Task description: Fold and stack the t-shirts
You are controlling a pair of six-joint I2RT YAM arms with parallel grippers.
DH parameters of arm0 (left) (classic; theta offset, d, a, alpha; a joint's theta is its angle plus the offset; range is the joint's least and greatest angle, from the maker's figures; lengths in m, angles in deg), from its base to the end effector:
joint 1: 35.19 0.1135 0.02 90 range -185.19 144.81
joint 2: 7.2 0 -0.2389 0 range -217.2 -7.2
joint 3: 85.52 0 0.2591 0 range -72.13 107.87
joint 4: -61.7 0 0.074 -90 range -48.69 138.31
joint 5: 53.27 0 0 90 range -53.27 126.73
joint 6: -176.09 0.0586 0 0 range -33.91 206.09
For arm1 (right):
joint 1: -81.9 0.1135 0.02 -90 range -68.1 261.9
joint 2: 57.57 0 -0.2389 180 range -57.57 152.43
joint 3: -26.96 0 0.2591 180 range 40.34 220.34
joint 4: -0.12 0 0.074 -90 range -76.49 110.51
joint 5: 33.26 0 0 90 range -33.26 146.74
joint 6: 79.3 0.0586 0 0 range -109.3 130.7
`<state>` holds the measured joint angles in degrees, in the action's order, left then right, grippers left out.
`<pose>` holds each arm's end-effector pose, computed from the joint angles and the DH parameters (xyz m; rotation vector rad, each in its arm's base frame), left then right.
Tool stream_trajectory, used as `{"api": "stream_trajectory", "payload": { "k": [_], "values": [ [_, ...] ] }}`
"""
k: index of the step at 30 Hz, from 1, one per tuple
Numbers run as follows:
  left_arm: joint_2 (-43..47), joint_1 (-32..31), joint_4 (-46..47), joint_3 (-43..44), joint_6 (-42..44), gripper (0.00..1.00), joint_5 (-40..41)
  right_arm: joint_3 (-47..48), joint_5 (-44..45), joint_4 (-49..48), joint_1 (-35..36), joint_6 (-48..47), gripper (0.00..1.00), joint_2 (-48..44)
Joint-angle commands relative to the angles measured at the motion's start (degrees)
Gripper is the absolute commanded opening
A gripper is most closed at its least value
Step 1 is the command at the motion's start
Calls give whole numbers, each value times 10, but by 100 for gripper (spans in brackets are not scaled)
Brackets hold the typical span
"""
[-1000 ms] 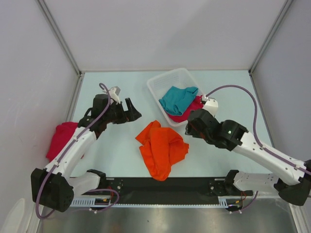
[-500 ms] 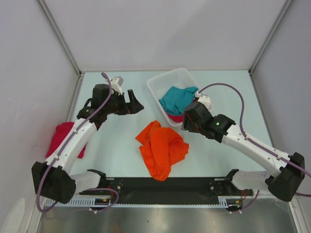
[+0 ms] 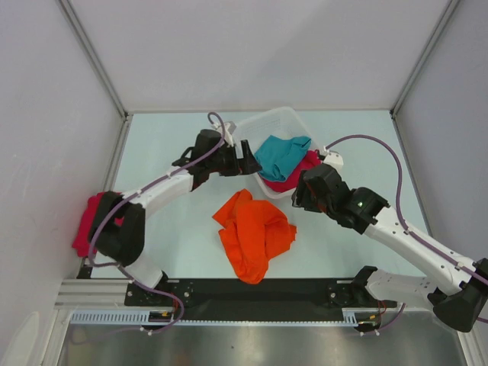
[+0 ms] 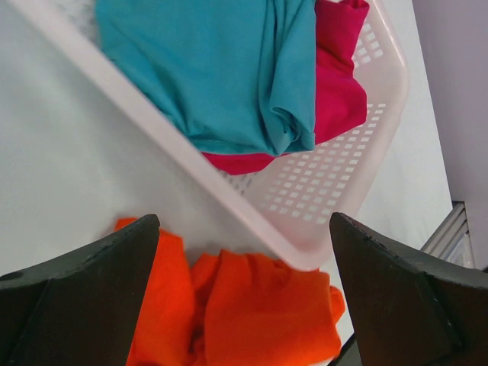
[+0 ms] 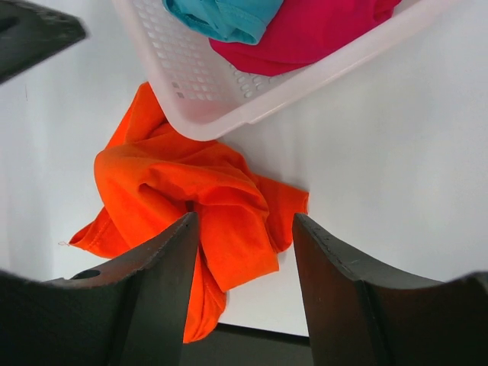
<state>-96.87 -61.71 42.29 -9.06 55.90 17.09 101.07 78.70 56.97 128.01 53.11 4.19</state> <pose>0.3309 -0.1872 0.2235 0.1406 2.2498 -0.9251 0.1902 0.1661 0.2894 0.1126 2.3010 0.3529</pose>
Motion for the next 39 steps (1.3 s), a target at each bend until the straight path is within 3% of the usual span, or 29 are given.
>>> {"api": "stream_trajectory", "payload": {
  "k": [1,12,15,16,19,24,31,39],
  "values": [
    [-73,-47,96,35,-37,100,10,5,2,30,0,7,58,-13],
    [-141,-73,161,60,-59,98,-8,54,28,84,47,26,57,-15],
    [-149,-76,167,66,-58,80,-10,68,41,102,59,28,57,-10],
    [-152,-75,166,69,-58,64,-15,70,43,106,62,29,57,-10],
    [-160,-75,145,90,-55,38,-20,84,51,119,70,31,57,-13],
    [-140,-76,118,108,-57,35,-11,111,69,143,83,38,56,-23],
    [-127,-76,30,153,-46,0,28,120,83,161,95,49,56,-37],
    [-105,-73,-84,200,-43,0,121,120,92,168,110,58,55,-39]
  ]
}}
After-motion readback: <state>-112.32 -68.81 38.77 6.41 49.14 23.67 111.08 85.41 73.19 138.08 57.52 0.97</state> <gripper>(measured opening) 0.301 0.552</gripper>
